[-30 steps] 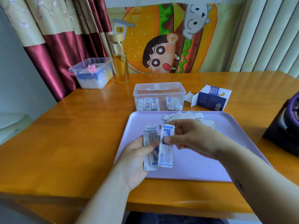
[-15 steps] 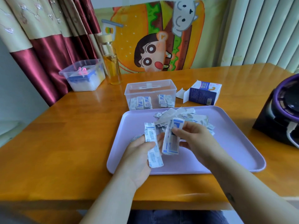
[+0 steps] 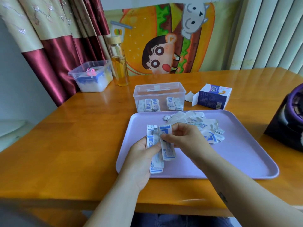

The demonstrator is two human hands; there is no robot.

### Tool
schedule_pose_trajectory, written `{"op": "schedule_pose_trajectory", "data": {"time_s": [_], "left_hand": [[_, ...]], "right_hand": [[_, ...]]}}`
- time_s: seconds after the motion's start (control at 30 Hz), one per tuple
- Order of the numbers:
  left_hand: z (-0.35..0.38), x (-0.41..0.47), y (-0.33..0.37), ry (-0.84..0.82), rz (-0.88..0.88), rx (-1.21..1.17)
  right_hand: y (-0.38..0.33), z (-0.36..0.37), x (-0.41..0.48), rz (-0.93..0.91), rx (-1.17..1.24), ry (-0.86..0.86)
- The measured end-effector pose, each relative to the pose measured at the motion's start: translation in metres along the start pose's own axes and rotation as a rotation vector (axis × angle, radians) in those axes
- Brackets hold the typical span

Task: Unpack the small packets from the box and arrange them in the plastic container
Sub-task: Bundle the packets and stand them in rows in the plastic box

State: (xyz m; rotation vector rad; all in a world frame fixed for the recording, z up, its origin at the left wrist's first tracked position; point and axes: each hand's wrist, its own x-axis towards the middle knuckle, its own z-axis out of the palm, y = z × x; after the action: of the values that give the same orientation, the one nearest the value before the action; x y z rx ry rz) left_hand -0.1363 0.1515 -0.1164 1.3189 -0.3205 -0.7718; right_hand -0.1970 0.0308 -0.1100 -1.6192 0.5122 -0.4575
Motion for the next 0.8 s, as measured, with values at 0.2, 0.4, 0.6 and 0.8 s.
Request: {"op": "schedule_pose_trajectory", "data": {"time_s": [0.2, 0.4, 0.6, 0.8], "left_hand": [[-0.033, 0.0, 0.008, 0.155, 0.039, -0.158], [-0.057, -0.003, 0.017, 0.183, 0.189, -0.167], [-0.045, 0.0, 0.011, 0.12, 0.095, -0.192], [-0.013, 0.004, 0.004, 0.031, 0.057, -0.137]], "right_hand": [[-0.004, 0.008, 0.021, 0.084, 0.143, 0.013], [-0.001, 0.015, 0.04, 0.164, -0.275, -0.109], [-0.011, 0.003, 0.03, 0.204, 0.205, -0.174], [0.0, 0.01, 0.009, 0.14, 0.176, -0.228]]}}
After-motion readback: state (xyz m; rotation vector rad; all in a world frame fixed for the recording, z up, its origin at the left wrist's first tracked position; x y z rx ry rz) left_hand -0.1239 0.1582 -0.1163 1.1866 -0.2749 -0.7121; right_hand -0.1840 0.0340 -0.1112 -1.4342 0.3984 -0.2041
